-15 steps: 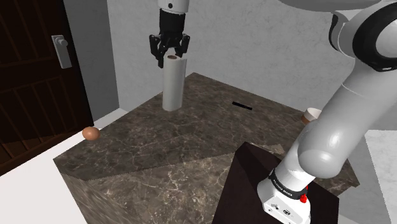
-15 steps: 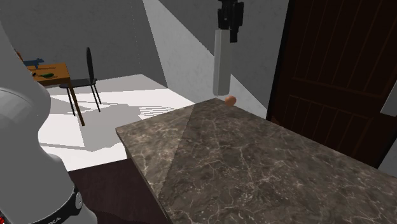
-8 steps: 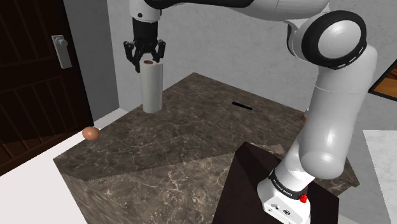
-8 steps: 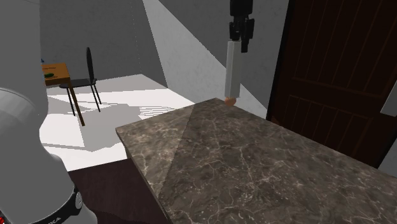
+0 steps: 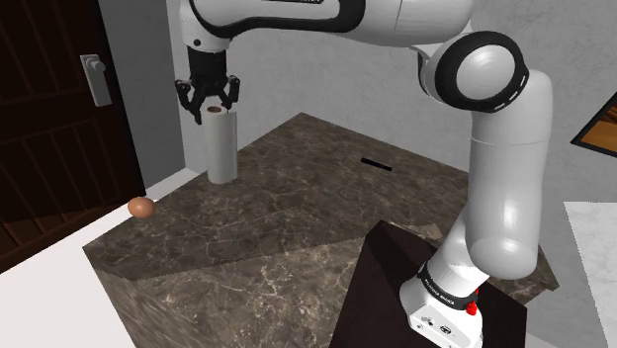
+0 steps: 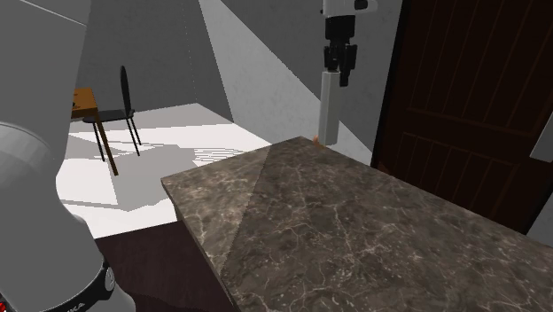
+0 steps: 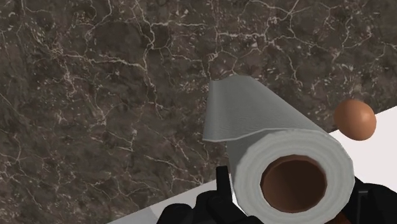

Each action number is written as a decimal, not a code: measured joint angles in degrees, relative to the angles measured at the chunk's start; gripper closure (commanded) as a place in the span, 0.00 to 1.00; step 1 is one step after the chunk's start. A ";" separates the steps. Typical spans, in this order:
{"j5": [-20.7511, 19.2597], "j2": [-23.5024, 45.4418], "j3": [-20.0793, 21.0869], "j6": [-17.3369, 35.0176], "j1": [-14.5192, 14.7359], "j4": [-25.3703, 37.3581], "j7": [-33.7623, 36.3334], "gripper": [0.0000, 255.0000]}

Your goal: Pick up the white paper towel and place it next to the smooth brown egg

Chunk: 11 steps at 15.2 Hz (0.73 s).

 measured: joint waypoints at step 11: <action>-0.31 0.02 -0.24 8.48 -0.81 -8.56 0.90 1.00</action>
